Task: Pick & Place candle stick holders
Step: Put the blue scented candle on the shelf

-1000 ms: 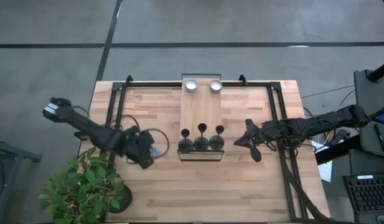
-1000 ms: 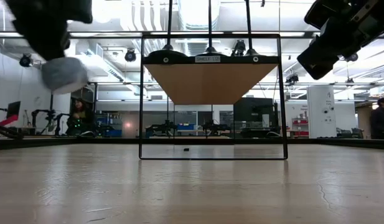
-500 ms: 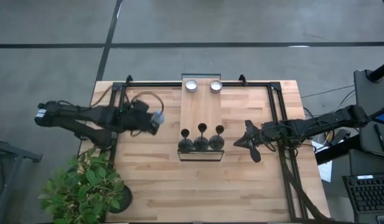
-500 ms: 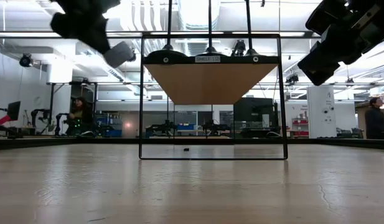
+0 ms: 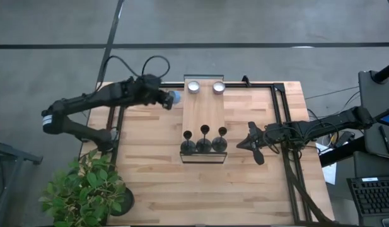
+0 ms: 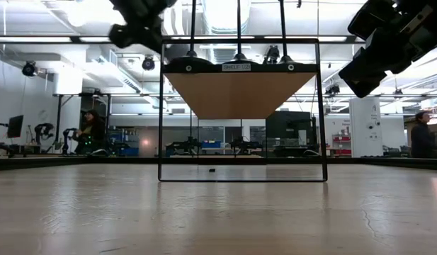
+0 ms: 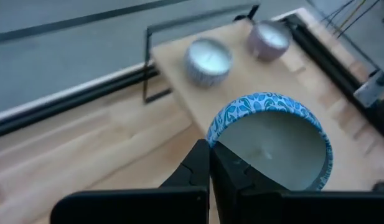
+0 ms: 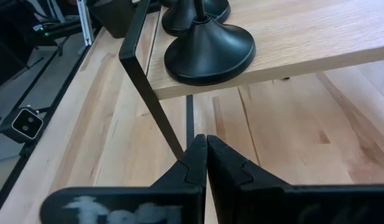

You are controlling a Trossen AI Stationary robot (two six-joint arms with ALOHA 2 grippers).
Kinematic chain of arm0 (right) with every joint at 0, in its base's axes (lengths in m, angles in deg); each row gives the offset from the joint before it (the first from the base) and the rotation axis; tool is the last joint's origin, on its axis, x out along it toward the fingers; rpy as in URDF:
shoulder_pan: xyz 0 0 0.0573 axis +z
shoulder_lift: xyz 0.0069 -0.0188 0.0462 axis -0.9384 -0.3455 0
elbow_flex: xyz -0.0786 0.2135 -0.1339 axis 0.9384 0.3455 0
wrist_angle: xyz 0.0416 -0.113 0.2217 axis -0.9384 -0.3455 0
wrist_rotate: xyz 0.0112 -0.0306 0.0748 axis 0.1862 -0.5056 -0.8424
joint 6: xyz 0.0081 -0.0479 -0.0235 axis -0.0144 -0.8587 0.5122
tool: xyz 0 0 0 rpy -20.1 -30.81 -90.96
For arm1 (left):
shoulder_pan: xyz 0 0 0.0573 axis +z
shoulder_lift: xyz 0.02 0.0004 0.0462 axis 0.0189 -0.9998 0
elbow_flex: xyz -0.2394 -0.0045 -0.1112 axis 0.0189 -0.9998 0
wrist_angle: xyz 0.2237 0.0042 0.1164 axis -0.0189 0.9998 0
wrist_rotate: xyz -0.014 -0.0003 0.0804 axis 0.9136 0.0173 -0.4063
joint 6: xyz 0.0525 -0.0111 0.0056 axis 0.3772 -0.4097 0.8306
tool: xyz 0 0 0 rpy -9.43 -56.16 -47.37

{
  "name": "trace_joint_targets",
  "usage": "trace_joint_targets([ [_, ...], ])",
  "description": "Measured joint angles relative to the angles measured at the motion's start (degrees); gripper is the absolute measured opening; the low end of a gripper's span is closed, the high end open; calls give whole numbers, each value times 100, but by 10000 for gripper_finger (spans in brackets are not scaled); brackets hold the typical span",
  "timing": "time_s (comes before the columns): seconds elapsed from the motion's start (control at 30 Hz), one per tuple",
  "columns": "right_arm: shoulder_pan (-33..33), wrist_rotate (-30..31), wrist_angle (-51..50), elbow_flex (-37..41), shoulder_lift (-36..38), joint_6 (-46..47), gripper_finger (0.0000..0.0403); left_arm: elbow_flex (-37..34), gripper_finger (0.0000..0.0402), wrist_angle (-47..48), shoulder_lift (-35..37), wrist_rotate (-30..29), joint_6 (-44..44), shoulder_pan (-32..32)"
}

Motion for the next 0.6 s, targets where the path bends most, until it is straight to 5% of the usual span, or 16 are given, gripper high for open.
trace_joint_targets([
  [0.6,-1,-2,7,0,0,-17,8,1454,0,-70,-2351,1201,499,620],
])
